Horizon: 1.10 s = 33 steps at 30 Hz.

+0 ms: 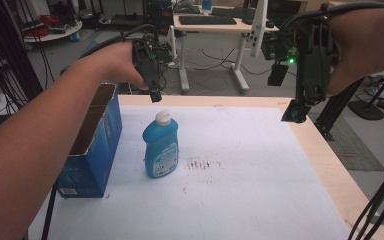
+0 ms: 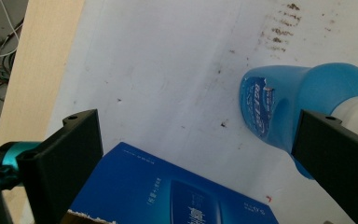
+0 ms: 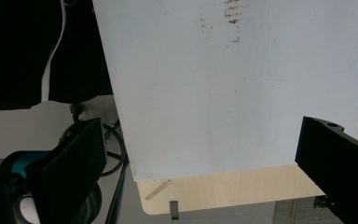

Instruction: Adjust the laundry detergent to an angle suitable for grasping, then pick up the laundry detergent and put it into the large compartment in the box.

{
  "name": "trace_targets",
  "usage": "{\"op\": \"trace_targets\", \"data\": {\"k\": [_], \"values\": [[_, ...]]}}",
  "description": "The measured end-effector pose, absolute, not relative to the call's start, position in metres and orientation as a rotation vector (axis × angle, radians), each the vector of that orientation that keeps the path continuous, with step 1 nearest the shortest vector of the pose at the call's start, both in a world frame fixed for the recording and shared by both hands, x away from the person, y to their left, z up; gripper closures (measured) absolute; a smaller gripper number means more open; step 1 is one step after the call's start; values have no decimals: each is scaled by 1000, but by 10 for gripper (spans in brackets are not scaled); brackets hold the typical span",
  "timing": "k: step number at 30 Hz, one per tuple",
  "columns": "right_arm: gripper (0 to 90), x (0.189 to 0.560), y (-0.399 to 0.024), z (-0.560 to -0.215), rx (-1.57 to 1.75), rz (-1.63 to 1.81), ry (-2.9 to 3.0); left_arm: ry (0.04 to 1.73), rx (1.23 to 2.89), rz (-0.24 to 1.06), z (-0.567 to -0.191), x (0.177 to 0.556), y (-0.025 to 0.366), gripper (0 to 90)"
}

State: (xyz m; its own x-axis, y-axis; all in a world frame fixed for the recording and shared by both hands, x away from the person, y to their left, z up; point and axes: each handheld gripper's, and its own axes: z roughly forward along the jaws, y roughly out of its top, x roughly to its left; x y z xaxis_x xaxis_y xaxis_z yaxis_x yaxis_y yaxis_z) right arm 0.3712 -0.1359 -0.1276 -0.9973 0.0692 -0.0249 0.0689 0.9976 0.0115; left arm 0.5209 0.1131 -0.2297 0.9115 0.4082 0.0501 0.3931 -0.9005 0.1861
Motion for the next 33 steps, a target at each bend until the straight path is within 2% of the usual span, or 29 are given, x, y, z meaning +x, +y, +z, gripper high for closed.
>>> {"op": "trace_targets", "data": {"k": [15, 33], "values": [[10, 367, -139, -138, 87, 21, 3124, 632, 2901, 128, -233, 518, 110, 18], [10, 366, -141, -135, 112, 39, 3107, 621, 2890, 125, -233, 519, 112, 18]]}}
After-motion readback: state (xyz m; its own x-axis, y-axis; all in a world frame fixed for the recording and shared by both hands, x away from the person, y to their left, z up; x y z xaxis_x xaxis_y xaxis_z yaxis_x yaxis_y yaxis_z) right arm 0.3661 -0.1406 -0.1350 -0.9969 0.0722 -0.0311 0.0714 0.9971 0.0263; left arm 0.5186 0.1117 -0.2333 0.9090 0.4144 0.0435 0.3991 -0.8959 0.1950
